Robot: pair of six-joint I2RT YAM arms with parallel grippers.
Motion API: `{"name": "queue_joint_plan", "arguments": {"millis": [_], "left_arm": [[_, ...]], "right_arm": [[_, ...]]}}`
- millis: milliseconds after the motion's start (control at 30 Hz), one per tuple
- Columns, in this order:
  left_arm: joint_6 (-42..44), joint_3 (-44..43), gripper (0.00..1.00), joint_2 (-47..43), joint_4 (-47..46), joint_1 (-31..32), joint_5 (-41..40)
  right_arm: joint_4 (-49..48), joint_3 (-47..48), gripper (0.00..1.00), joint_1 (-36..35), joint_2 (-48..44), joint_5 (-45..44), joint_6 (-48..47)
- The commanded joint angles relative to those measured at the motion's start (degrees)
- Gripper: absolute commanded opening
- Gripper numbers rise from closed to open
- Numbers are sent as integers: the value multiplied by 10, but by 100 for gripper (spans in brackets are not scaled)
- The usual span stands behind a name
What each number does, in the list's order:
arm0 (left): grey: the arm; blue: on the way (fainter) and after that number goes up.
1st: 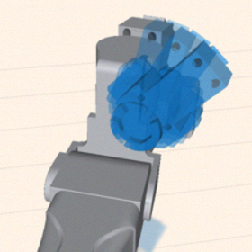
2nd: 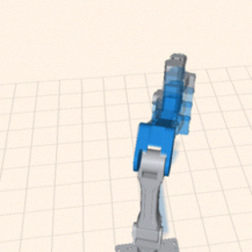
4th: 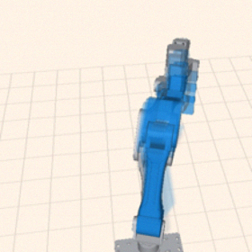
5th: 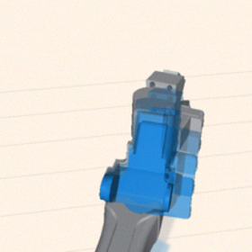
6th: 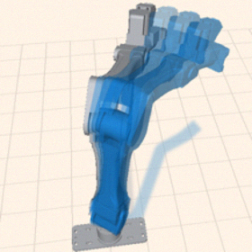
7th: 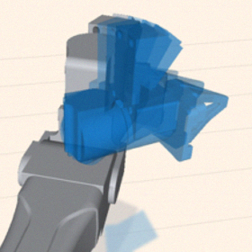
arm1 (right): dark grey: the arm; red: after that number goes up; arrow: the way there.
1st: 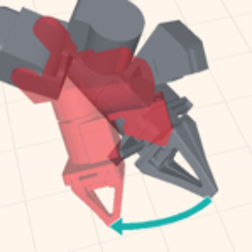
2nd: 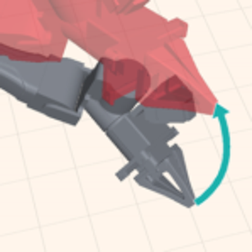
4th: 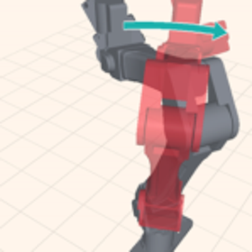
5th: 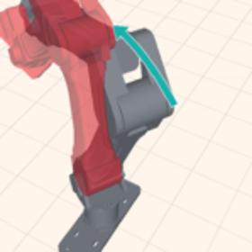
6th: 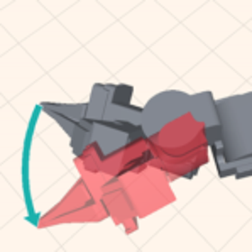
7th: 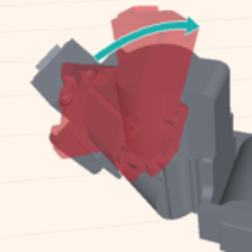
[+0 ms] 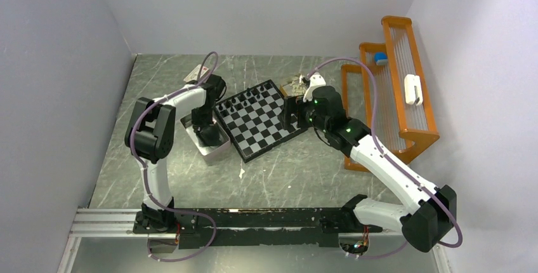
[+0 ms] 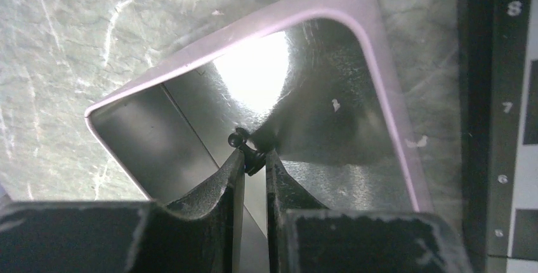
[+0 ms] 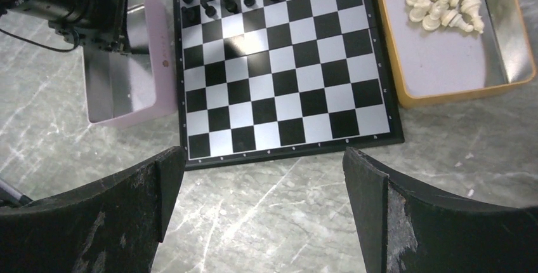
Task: Set up the chess pieces on the board
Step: Adjust the chess piece in the storage box.
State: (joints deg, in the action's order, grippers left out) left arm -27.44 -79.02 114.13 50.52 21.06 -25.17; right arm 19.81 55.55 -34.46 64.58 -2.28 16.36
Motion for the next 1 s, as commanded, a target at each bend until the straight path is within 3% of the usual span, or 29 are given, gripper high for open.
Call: {"name": "queue_joint_plan", "arguments": {"millis": [0, 333, 500, 800, 967], "left_arm": [[2, 29, 15, -36, -52, 3, 42], [64, 82, 14, -71, -137, 3, 78], [72, 99, 15, -95, -150, 3, 75], [56, 154, 14, -118, -171, 3, 79], [69, 159, 21, -124, -191, 3, 110]], "right_arm": [[-68, -18, 100, 1, 1, 12, 40], [-176, 8, 100, 0, 49, -12, 61], [-129, 69, 100, 0, 50, -56, 42], [-131, 43, 100, 1, 0, -32, 16], [-145, 29, 100, 1, -11, -27, 8]]}}
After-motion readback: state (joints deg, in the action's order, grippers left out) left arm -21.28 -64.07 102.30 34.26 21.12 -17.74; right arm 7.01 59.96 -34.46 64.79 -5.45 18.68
